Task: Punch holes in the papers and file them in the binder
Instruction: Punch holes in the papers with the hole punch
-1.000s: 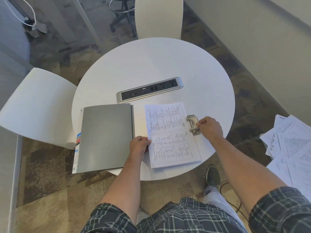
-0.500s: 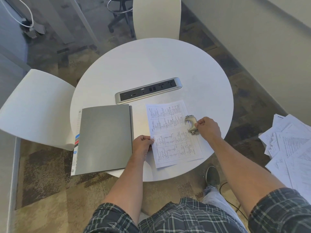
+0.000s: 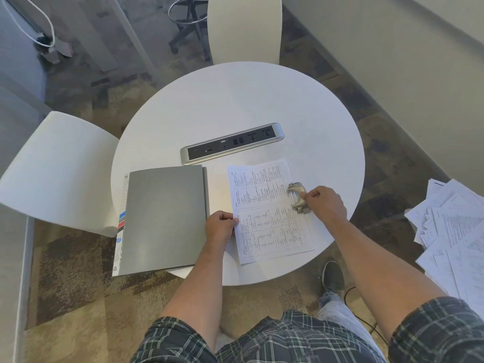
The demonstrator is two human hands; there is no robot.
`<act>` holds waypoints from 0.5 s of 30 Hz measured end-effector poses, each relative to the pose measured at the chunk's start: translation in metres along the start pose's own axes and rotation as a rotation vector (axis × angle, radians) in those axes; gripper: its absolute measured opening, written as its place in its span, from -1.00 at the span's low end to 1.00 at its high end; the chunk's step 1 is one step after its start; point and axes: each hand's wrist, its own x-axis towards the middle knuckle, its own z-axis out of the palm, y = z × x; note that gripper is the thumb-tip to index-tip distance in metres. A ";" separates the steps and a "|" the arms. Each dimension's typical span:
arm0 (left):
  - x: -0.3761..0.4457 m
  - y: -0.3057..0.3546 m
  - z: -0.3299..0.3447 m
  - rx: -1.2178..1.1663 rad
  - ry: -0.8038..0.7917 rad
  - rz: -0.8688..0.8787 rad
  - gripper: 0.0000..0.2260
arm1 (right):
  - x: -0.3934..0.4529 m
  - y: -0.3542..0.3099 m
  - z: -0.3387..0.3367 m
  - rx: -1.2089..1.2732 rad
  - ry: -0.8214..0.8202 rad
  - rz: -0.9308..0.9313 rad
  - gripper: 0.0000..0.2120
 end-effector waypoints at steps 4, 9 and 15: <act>0.000 0.001 0.000 0.057 0.024 0.025 -0.86 | 0.000 -0.002 -0.001 -0.040 0.015 0.014 -0.66; 0.001 0.000 -0.001 0.143 0.049 0.060 -0.86 | 0.003 -0.009 -0.005 -0.090 0.000 0.035 -0.59; 0.000 0.004 -0.002 0.258 0.048 0.146 -0.82 | 0.004 -0.011 -0.008 -0.152 -0.020 0.041 -0.55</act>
